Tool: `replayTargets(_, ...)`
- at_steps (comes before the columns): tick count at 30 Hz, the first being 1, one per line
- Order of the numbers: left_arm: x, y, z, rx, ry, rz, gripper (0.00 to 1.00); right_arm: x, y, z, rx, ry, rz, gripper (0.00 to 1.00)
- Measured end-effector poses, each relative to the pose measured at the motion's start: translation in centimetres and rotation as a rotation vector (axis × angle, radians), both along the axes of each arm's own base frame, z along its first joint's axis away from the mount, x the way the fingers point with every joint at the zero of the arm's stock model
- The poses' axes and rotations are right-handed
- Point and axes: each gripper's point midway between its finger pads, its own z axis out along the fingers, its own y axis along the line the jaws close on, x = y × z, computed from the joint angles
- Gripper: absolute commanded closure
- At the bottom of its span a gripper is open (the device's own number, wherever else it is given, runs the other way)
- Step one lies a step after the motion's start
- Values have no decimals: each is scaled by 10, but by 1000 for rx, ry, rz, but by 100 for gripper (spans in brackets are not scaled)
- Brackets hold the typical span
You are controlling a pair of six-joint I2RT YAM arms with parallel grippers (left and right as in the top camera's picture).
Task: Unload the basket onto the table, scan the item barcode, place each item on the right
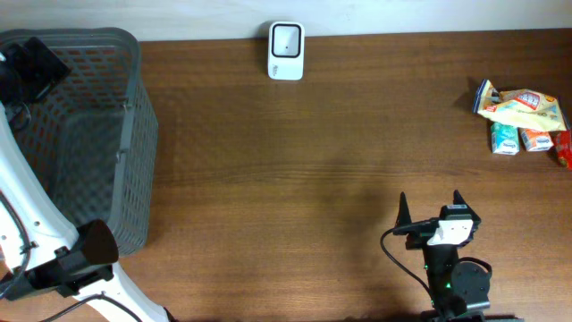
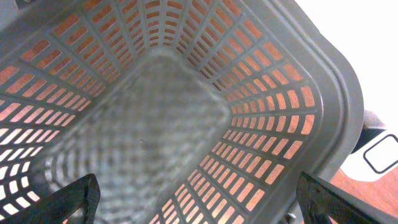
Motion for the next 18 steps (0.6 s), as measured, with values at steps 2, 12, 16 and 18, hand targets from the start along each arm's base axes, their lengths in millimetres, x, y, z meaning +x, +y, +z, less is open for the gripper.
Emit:
replayTargets(2,0,0,0,0,0,0,1,0,2,0,0,2,11,1)
replayTargets(12,0,0,0,0,0,0,1,0,10,-2,3,8,61,2)
replayTargets(16,0,0,0,0,0,0,1,0,10,-2,3,8,61,2)
replayTargets(18,0,0,0,0,0,0,1,0,11,-2,3,8,62,2)
